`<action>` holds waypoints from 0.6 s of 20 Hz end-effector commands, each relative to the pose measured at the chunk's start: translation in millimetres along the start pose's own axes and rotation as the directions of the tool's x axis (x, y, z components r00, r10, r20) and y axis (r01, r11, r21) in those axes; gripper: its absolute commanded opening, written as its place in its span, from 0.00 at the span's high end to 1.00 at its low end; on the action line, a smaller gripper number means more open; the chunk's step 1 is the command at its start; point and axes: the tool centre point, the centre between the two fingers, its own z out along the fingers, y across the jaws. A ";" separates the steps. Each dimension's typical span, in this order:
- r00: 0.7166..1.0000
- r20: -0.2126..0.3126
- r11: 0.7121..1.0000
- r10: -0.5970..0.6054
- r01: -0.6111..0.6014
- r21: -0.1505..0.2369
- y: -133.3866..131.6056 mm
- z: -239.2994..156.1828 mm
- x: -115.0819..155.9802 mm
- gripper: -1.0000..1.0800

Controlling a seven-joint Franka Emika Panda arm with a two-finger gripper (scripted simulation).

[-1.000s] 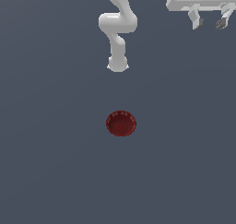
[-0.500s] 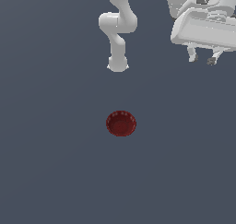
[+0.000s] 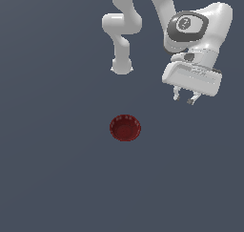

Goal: Pick up the object and move it to a goal position.

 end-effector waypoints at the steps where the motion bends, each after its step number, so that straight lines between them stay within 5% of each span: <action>1: 0.999 0.034 0.999 -0.005 0.007 -0.041 3.6 35.4 -23.2 0.38; 12: 0.984 0.180 0.985 0.009 0.022 -0.169 39.5 152.4 -120.8 0.38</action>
